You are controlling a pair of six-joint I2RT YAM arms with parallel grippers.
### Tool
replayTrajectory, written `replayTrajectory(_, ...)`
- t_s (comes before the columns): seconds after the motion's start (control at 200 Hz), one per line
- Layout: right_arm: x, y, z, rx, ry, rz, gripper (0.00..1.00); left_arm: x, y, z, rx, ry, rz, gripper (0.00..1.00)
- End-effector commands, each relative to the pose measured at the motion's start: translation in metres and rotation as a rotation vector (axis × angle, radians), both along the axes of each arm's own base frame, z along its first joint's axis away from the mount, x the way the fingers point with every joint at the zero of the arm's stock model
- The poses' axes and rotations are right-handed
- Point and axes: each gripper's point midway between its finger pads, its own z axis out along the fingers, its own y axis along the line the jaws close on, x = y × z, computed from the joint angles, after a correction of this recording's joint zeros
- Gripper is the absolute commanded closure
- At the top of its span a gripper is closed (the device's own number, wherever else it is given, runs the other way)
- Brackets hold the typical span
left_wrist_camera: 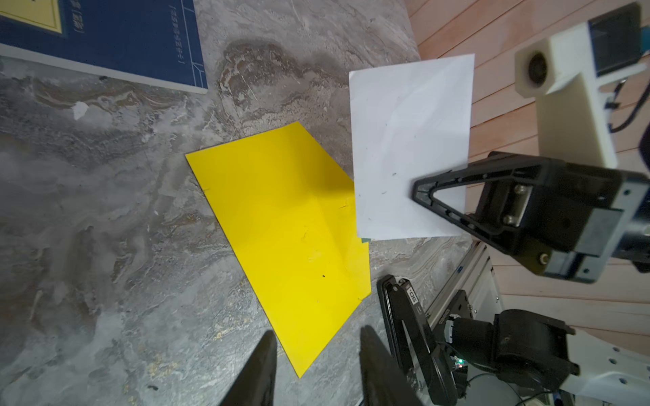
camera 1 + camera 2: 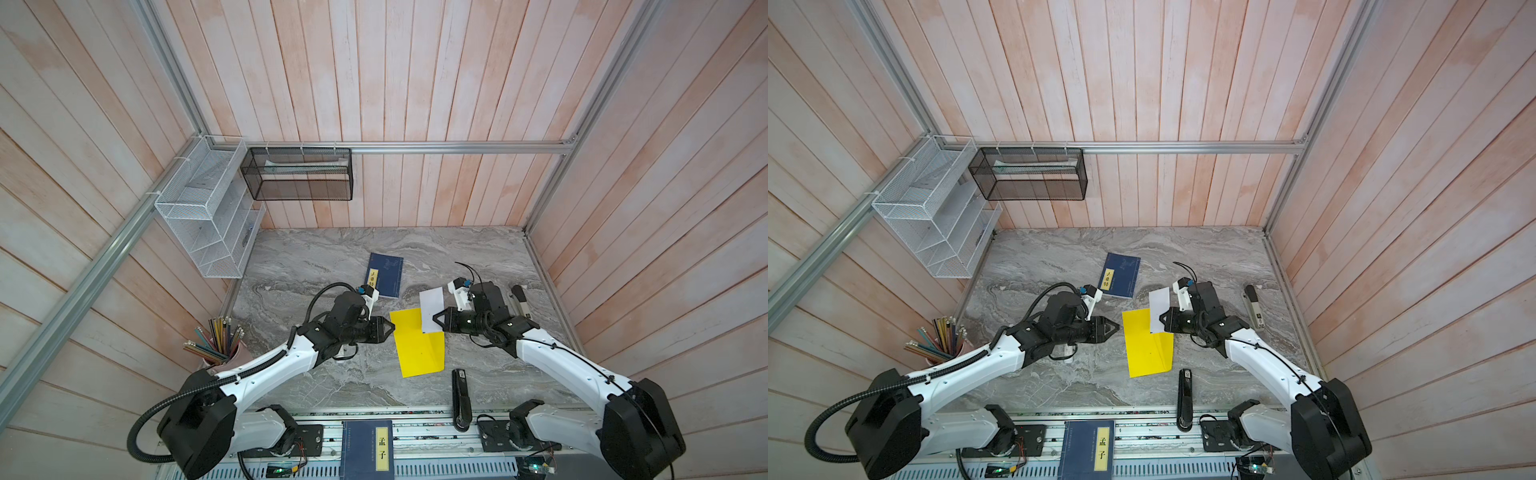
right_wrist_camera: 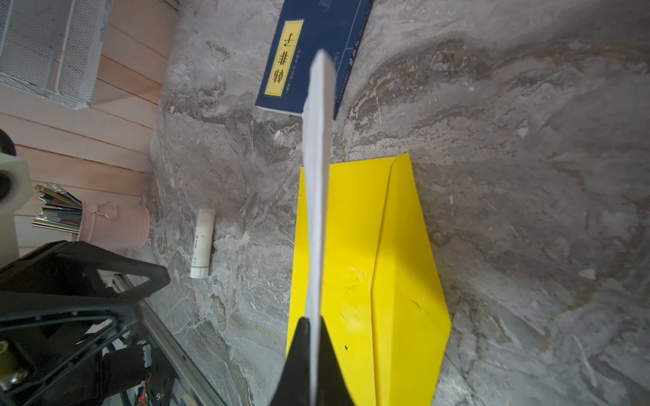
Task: Place the letter into the envelope and seal it
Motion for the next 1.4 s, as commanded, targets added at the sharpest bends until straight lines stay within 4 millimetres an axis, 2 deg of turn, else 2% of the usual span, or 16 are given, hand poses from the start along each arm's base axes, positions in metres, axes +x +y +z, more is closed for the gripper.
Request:
replayTrajectory(0.0,-0.006,-0.012,-0.018,-0.079,0.040,-0.009,0.95,0.013,-0.019,0.004,-0.010,-0.041,0.017,0.67)
replayTrajectory(0.155,-0.008,-0.019,-0.031,-0.106,0.066,-0.019,0.95,0.013,-0.035,-0.019,0.042,-0.011,-0.002,0.79)
replayTrajectory(0.285,-0.009,-0.025,-0.040,-0.128,0.085,-0.014,0.95,0.016,-0.043,-0.035,0.075,0.011,-0.008,0.80)
replayTrajectory(0.52,-0.011,-0.032,-0.052,-0.160,0.103,0.006,0.95,0.023,-0.046,-0.064,0.150,0.050,-0.003,0.81)
replayTrajectory(0.865,-0.015,-0.031,-0.067,-0.178,0.132,0.044,0.95,0.031,-0.047,-0.092,0.224,0.091,-0.008,0.83)
replayTrajectory(1.395,-0.022,-0.039,-0.091,-0.244,0.194,0.056,0.95,0.037,-0.041,-0.117,0.270,0.137,-0.017,0.87)
